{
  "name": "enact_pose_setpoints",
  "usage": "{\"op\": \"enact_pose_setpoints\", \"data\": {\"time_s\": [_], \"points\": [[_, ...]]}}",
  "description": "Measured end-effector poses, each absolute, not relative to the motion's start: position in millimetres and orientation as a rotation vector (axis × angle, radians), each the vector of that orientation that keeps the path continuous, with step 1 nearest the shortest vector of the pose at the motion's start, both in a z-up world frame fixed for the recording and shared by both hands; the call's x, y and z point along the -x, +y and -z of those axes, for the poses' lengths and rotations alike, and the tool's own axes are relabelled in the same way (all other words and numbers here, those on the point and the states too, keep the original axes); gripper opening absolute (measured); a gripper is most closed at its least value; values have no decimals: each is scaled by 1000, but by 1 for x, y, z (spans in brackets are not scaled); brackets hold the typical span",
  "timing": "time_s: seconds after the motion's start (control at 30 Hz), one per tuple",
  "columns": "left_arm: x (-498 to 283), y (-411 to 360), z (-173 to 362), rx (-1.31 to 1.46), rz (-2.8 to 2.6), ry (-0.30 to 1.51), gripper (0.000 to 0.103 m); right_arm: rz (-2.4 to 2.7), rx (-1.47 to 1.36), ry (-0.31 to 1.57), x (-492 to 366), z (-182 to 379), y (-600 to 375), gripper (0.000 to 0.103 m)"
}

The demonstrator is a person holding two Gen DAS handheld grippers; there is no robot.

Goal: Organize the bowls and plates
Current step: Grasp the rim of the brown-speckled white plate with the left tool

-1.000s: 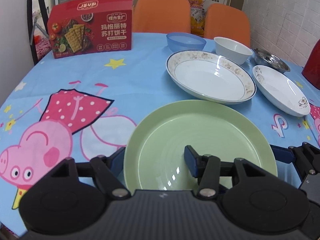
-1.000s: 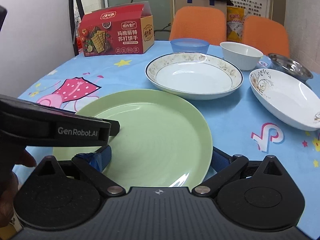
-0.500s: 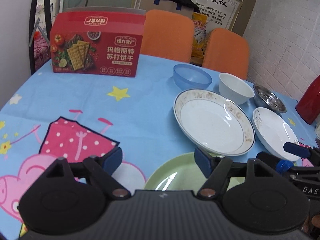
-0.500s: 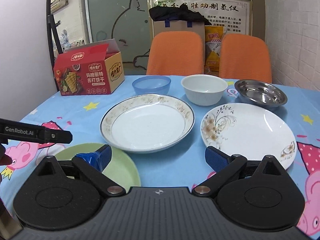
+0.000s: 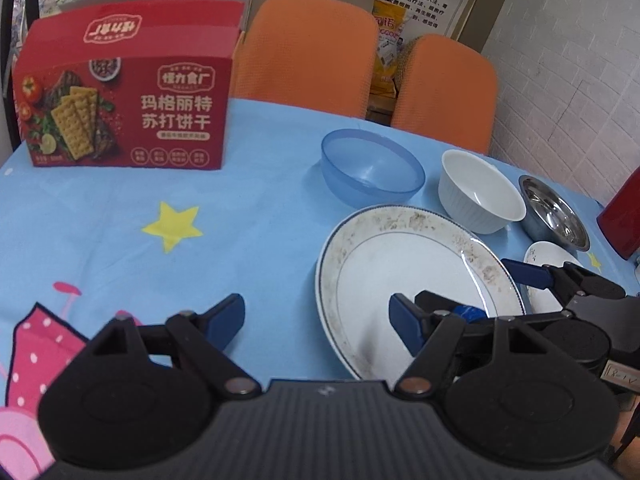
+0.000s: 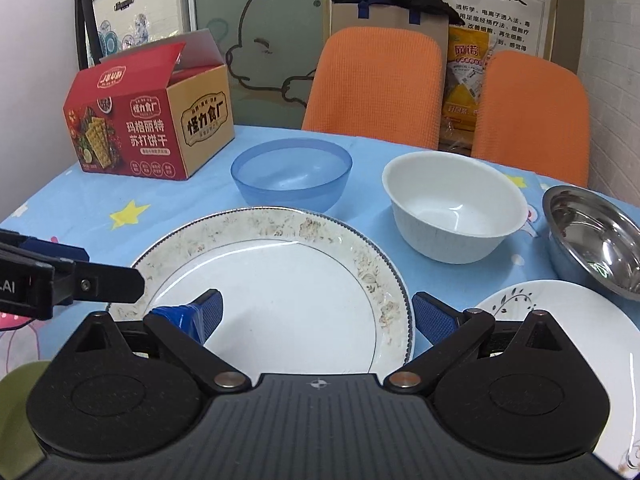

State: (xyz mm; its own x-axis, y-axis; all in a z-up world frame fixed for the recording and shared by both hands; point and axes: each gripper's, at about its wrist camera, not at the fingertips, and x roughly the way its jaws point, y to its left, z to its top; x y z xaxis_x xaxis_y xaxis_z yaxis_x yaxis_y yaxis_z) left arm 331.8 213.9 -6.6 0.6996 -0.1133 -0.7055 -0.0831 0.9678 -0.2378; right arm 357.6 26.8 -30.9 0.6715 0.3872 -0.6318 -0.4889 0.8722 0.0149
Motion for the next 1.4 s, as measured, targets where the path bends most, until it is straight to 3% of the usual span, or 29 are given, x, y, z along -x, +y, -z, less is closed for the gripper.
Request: {"op": "enact_pose_setpoints", "data": {"time_s": [0.83,1.03,1.13,1.4], "points": [[-349,206,27,154,-16,828,68,-517,134,687,-337,45,41,90],[-351,203,29,133,-6,809,63,-550,128,678,-342,47,43,89],[-350,194,27,121,2,802,52,-551,133,666,-340,47,42,88],[-351,194,17,151,-1,811,50,-530,116,660,-337,37,42,88]]}}
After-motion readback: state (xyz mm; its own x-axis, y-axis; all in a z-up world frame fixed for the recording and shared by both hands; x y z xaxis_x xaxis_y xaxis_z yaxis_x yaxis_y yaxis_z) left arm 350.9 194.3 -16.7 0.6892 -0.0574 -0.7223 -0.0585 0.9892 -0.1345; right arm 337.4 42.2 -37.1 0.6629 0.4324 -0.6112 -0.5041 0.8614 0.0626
